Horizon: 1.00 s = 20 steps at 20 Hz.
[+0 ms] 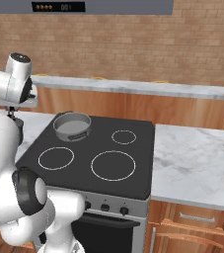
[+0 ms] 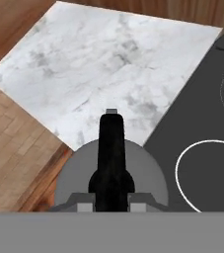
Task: Pick the kettle from the counter and place it on a stove burner. Then turn the burner on.
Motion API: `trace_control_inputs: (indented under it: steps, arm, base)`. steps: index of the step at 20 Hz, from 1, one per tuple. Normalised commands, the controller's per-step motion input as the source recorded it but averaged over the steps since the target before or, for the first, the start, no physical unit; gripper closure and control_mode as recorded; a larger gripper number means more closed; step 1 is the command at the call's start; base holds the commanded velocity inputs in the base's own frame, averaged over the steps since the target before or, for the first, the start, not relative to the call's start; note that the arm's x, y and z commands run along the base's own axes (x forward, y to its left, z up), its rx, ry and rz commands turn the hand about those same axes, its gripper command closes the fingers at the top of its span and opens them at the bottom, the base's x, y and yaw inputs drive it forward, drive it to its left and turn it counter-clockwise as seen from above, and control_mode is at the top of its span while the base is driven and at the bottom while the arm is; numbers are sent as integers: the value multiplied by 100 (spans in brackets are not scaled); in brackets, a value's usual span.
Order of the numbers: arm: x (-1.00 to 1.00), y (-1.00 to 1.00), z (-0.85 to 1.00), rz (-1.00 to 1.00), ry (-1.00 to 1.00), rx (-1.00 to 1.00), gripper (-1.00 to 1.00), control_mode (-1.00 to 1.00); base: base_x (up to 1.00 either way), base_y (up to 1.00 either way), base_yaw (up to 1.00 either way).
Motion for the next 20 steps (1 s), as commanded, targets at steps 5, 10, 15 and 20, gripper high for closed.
trace_control_inputs:
  steps: [5, 10, 15, 20]
  arm:
    - [0, -38, 0, 0, 9, -14, 100, -100]
    - [-2, -40, -6, 0, -3, -4, 100, -100]
    - [0, -16, -25, 0, -16, 0, 100, -100]
    - [0, -3, -39, 0, -19, 0, 100, -100]
  base:
    - [0, 0, 0]
    - [0, 0, 0]
    - [0, 0, 0]
    - [0, 0, 0]
